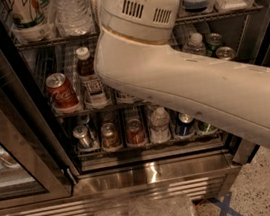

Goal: Pick blue plastic bottle from top shelf of fridge

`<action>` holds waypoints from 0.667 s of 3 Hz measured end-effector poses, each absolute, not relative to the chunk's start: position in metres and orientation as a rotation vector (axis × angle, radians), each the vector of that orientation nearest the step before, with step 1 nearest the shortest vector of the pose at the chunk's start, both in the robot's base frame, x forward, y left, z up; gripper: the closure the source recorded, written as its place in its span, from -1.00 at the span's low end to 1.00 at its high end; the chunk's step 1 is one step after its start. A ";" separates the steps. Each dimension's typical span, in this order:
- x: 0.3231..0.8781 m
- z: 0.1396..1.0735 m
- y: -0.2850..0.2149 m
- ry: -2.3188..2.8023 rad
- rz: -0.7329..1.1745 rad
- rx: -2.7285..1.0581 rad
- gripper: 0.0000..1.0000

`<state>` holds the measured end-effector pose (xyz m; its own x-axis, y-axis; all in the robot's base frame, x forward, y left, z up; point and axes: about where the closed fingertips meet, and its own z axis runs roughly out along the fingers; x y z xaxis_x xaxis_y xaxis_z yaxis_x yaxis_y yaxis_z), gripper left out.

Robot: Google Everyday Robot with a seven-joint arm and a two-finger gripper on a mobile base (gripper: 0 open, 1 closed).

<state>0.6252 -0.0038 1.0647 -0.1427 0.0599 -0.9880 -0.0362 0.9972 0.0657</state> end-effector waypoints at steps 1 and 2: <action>0.632 1.062 -0.007 1.721 0.087 0.034 -0.34; 0.633 1.061 -0.007 1.722 0.091 0.033 -0.34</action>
Offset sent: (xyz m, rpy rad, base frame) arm 0.0214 0.0000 -0.0096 0.1086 0.0087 -0.0033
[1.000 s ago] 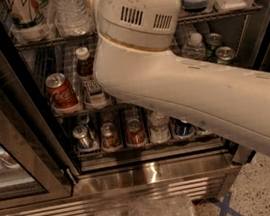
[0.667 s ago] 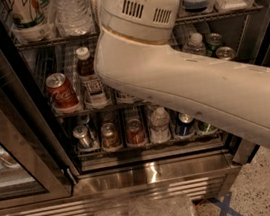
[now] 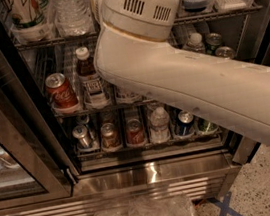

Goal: Pick blue plastic bottle from top shelf of fridge

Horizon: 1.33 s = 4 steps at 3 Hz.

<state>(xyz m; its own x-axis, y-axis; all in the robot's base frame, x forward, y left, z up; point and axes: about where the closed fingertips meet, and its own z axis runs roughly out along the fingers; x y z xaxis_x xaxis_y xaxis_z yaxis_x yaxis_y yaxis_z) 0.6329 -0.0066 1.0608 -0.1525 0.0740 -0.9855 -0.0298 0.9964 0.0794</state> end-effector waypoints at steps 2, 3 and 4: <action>0.634 1.059 -0.003 1.728 0.102 0.020 0.51; 0.634 1.059 -0.003 1.728 0.102 0.019 0.96; 0.630 1.068 -0.001 1.720 0.125 -0.005 1.00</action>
Offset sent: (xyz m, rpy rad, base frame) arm 0.0009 0.0038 -0.0019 0.0000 0.0062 0.0152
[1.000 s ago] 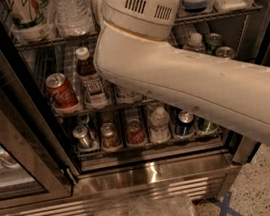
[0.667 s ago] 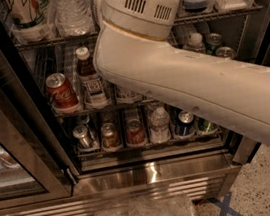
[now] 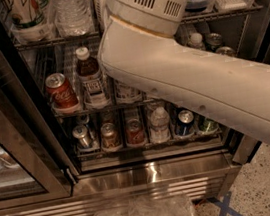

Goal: Pick blue plastic bottle from top shelf of fridge

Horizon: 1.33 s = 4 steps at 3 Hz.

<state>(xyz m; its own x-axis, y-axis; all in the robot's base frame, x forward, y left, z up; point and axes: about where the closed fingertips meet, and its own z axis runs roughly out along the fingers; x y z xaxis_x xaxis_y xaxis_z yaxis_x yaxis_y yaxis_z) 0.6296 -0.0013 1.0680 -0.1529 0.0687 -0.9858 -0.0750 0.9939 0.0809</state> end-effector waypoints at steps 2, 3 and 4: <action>0.628 1.073 -0.004 1.713 0.124 -0.010 1.00; 0.625 1.079 -0.002 1.705 0.130 -0.017 1.00; 0.622 1.087 0.002 1.694 0.138 -0.028 1.00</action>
Offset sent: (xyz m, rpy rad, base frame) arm -0.0332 0.0257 0.0557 0.0867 -0.0951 0.1791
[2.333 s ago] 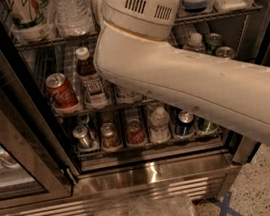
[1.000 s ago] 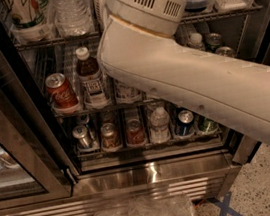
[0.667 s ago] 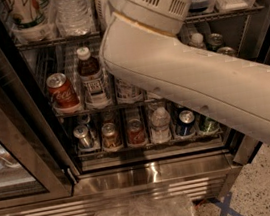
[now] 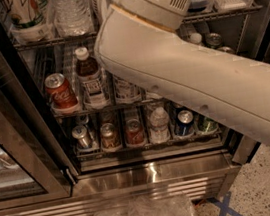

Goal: Pick blue plastic bottle from top shelf of fridge

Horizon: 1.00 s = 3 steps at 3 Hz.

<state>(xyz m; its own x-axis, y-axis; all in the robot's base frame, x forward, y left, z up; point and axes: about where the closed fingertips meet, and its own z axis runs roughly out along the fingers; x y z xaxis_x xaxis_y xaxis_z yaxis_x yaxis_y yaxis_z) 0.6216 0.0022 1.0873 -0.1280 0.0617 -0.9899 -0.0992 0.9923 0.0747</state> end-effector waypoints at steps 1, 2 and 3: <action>0.617 1.094 0.006 1.684 0.146 -0.041 1.00; 0.606 1.099 0.021 1.676 0.163 -0.095 1.00; 0.598 1.106 0.024 1.666 0.156 -0.119 1.00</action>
Offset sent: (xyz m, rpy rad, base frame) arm -0.1136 0.0702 0.0463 0.0214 -0.0078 0.5153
